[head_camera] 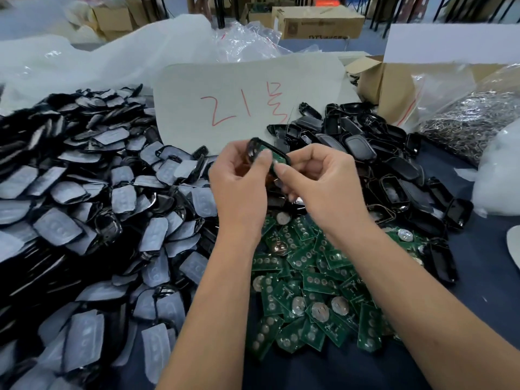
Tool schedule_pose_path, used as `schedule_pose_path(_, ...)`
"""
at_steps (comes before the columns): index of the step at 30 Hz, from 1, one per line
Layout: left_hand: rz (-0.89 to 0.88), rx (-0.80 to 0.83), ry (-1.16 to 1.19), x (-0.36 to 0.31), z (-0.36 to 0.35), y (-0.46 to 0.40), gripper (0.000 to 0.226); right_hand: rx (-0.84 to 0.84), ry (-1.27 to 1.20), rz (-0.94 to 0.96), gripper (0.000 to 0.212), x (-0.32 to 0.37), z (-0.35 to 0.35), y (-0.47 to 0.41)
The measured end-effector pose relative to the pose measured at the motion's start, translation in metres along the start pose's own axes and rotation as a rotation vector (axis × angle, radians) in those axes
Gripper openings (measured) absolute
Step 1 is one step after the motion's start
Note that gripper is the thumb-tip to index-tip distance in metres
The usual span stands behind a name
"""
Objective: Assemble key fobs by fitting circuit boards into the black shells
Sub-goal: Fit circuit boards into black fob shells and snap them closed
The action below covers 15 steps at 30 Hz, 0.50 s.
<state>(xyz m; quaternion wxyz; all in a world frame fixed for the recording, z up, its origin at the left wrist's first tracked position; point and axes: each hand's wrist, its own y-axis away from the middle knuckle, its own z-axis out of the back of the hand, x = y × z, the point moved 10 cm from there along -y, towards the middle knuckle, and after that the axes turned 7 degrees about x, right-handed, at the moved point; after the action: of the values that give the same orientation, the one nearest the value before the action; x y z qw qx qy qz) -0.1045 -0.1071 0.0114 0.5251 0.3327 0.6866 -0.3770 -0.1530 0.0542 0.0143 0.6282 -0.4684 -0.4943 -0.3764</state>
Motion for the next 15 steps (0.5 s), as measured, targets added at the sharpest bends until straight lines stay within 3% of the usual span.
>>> schedule_pose_path(2, -0.124, -0.153, -0.117, -0.022, 0.030, -0.003, 0.012, 0.040, 0.096, 0.035, 0.017, 0.009, -0.020, -0.009)
schedule_pose_path(4, -0.236, -0.322, -0.209, -0.045, 0.063, -0.004, 0.007, 0.095, 0.355, 0.165, 0.013, 0.028, -0.047, -0.019)
schedule_pose_path(6, -0.322, -0.491, -0.271, -0.062, 0.093, -0.002, 0.004, 0.242, 0.661, 0.314, 0.009, 0.046, -0.088, -0.024)
schedule_pose_path(9, -0.351, -0.723, -0.311, -0.073, 0.131, 0.008, 0.013, 0.487, 1.038, 0.518, 0.027, 0.053, -0.153, -0.026)
schedule_pose_path(12, -0.308, -0.820, -0.290, -0.068, 0.152, 0.015, 0.010, 0.613, 1.211, 0.624, 0.047, 0.054, -0.191, -0.029)
schedule_pose_path(15, -0.302, -0.833, -0.258, -0.068, 0.155, 0.016, 0.003, 0.676, 1.276, 0.580, 0.060, 0.050, -0.203, -0.036)
